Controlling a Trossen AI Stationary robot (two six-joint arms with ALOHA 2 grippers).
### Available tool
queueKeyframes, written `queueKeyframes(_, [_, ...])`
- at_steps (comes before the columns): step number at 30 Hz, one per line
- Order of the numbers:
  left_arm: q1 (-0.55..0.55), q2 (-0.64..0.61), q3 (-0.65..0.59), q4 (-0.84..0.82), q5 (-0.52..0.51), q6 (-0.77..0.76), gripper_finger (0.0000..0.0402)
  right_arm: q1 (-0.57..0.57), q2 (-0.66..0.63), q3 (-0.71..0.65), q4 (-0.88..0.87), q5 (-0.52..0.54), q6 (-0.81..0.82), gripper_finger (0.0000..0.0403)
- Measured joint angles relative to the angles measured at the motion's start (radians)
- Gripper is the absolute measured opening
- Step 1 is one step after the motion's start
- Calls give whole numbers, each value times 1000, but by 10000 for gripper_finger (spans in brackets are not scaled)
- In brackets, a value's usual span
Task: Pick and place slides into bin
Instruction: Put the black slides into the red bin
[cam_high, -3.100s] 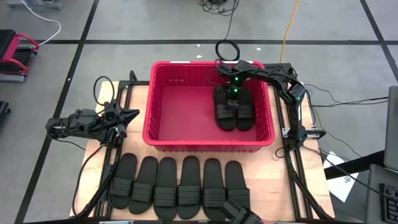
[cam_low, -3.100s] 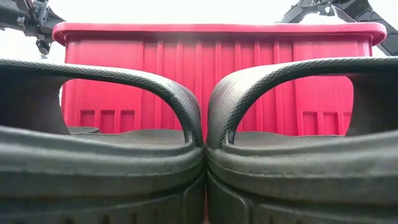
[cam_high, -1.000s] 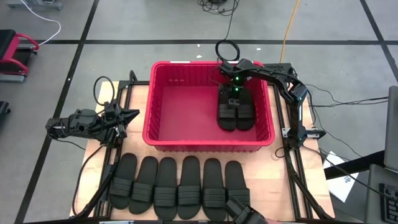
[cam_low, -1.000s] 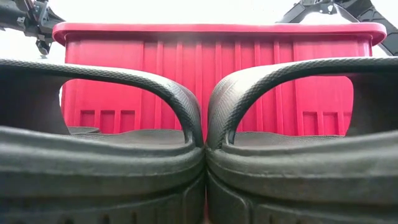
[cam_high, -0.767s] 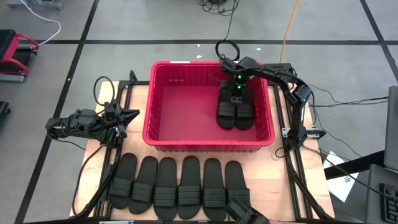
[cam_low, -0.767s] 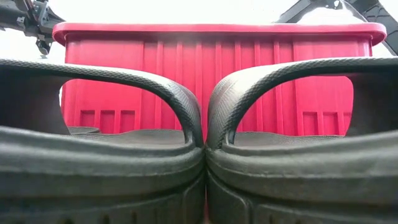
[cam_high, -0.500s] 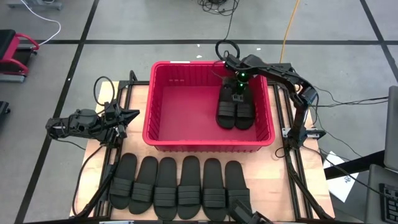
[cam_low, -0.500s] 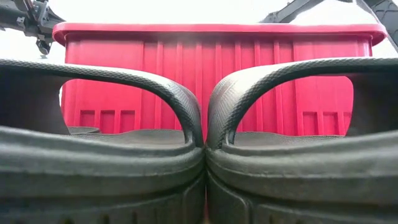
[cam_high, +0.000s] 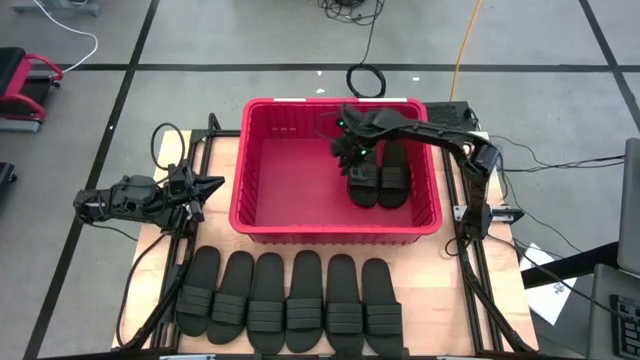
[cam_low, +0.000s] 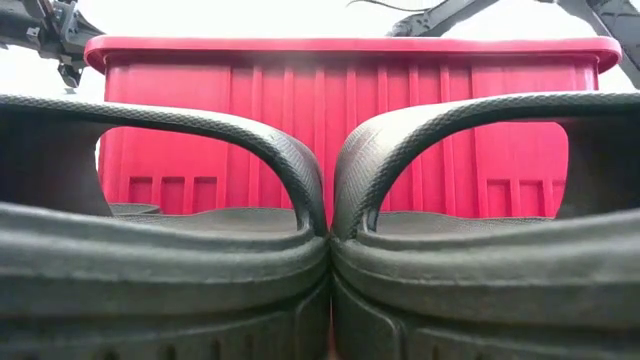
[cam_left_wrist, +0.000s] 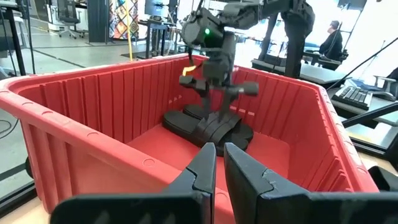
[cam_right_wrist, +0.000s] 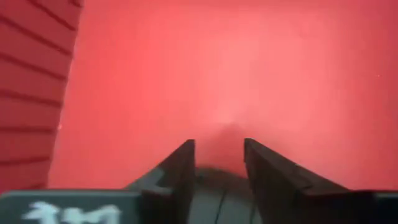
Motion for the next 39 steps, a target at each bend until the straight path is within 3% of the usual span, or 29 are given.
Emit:
queueKeyframes(7, [0, 0, 0, 0, 0, -18, 31, 25, 78, 0, -16, 56, 4, 9])
queueKeyframes(10, [0, 0, 0, 0, 0, -18, 31, 44, 103, 0, -29, 109, -7, 13])
queueKeyframes(17, [0, 0, 0, 0, 0, -18, 31, 75, 151, 0, -57, 116, -10, 2])
queueKeyframes(27, [0, 0, 0, -9, -8, -10, 31, 76, 191, -8, -229, 135, 6, 0])
queueKeyframes(39, [0, 0, 0, -17, -2, -18, 31, 66, 130, -10, -131, 140, 18, 0])
